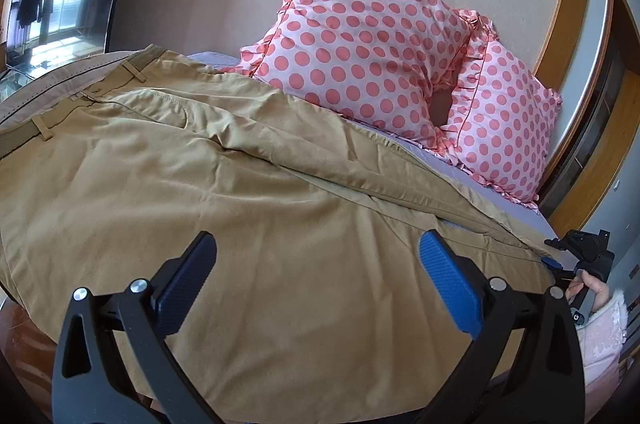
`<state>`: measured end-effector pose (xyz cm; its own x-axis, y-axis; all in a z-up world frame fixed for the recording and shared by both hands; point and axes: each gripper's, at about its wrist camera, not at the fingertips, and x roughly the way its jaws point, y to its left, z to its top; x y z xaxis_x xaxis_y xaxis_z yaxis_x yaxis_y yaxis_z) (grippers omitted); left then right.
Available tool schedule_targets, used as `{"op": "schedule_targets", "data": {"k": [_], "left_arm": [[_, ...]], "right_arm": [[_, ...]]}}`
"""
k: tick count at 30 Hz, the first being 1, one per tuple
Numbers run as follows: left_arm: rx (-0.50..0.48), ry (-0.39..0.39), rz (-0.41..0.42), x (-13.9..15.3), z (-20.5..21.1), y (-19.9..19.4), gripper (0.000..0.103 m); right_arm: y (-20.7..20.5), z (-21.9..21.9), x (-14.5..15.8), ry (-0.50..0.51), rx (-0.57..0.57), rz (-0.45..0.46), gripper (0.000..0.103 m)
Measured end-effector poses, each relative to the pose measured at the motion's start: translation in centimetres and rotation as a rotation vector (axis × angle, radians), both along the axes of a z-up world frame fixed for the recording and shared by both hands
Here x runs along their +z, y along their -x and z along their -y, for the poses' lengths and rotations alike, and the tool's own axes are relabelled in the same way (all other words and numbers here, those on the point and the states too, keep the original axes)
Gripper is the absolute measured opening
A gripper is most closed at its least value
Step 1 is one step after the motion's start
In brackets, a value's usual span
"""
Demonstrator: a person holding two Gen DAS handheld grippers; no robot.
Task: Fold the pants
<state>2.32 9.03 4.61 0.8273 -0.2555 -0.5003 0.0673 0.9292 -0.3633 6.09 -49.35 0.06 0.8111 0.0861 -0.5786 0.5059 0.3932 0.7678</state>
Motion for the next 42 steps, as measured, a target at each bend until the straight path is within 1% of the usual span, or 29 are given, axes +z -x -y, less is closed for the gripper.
{"op": "schedule_targets", "data": {"k": [1, 3, 6, 8, 9, 10, 12, 14, 16, 18, 20, 21, 22, 23, 24, 25, 26, 27, 29, 30, 31, 33, 34, 36, 38, 40, 42], "left_arm": [[-0.011, 0.016, 0.005, 0.2, -0.4, -0.2, 0.101], [-0.031, 0.06, 0.019, 0.7, -1.4, -0.7, 0.101], [-0.043, 0.164, 0.031, 1.7, -3.6, -2.2, 0.101], [-0.035, 0.224, 0.032, 2.4, -5.1, -4.0, 0.101], [-0.022, 0.229, 0.014, 2.7, -5.7, -5.3, 0.101], [-0.019, 0.218, -0.001, 3.2, -6.0, -6.7, 0.101], [0.007, 0.16, -0.024, 3.8, -6.3, -9.6, 0.101], [0.045, 0.11, -0.073, 3.9, -6.6, -13.0, 0.101], [0.057, 0.107, -0.143, 3.4, -7.1, -16.7, 0.101], [0.076, 0.11, -0.242, 2.4, -7.5, -20.9, 0.101], [0.14, 0.118, -0.328, 1.0, -8.1, -24.5, 0.096], [0.167, 0.119, -0.358, 0.3, -8.3, -26.0, 0.092], [0.189, 0.13, -0.388, -0.4, -8.7, -27.4, 0.074], [0.202, 0.145, -0.409, -1.1, -9.1, -28.4, 0.049], [0.216, 0.174, -0.428, -1.7, -9.7, -29.0, 0.033], [0.222, 0.225, -0.433, -2.1, -10.3, -29.0, 0.009], [0.226, 0.262, -0.424, -2.1, -10.8, -28.4, 0.009], [0.219, 0.268, -0.394, -1.6, -11.0, -27.4, 0.008], [0.185, 0.205, -0.309, 0.4, -10.6, -23.7, 0.006], [0.164, 0.179, -0.252, 1.6, -10.5, -21.0, 0.006], [0.146, 0.173, -0.197, 2.5, -10.6, -17.9, 0.006], [0.129, 0.188, -0.133, 3.5, -11.0, -11.9, 0.006], [0.129, 0.195, -0.112, 3.4, -11.4, -8.7, 0.006], [0.145, 0.205, -0.107, 2.4, -11.9, -3.4, 0.007], [0.159, 0.222, -0.123, 0.7, -12.1, 0.5, 0.007], [0.177, 0.22, -0.142, -1.0, -11.7, 3.0, 0.007], [0.186, 0.234, -0.162, -2.4, -11.4, 4.2, 0.007]], "right_arm": [[0.3, 0.5, -0.5, -0.021, -0.001, 0.039, 0.002], [1.7, 1.2, -0.8, -0.056, -0.015, 0.138, 0.002], [5.0, 1.8, 0.2, -0.016, -0.019, 0.259, 0.002], [6.7, 1.8, 1.0, 0.004, -0.019, 0.309, 0.002], [7.4, 1.9, 1.3, 0.009, -0.014, 0.329, 0.002], [7.9, 1.9, 1.7, 0.014, -0.01, 0.341, 0.002], [8.5, 1.8, 2.2, 0.027, 0.002, 0.367, 0.002], [8.7, 1.7, 2.5, 0.035, 0.008, 0.384, 0.002], [8.8, 1.6, 2.7, 0.033, 0.011, 0.395, 0.002], [8.8, 1.6, 2.6, 0.027, 0.014, 0.399, 0.002], [8.9, 1.7, 2.5, 0.02, 0.018, 0.403, 0.002], [8.9, 1.7, 2.4, 0.018, 0.019, 0.404, 0.002], [8.9, 1.7, 2.3, 0.017, 0.02, 0.401, 0.002], [8.9, 1.8, 2.1, 0.014, 0.021, 0.397, 0.002], [8.9, 1.9, 2.0, 0.011, 0.023, 0.393, 0.002], [8.8, 2.0, 1.9, 0.005, 0.025, 0.389, 0.002], [8.8, 2.1, 1.7, -0.001, 0.027, 0.388, 0.002], [8.9, 2.2, 1.7, -0.005, 0.027, 0.388, 0.002], [9.3, 2.5, 1.8, 0.003, 0.017, 0.381, 0.002], [9.6, 2.7, 1.9, 0.008, 0.011, 0.379, 0.002], [10.1, 2.9, 2.0, 0.016, 0.006, 0.375, 0.002], [11.0, 3.2, 2.2, 0.042, -0.01, 0.356, 0.002], [11.5, 3.5, 2.1, 0.053, -0.019, 0.344, 0.002], [12.6, 3.9, 1.9, 0.068, -0.037, 0.319, 0.002], [13.4, 4.3, 1.4, 0.075, -0.046, 0.29, 0.002], [14.0, 4.4, 1.0, 0.08, -0.052, 0.26, 0.002], [14.3, 4.4, 0.5, 0.077, -0.057, 0.237, 0.002]]}}
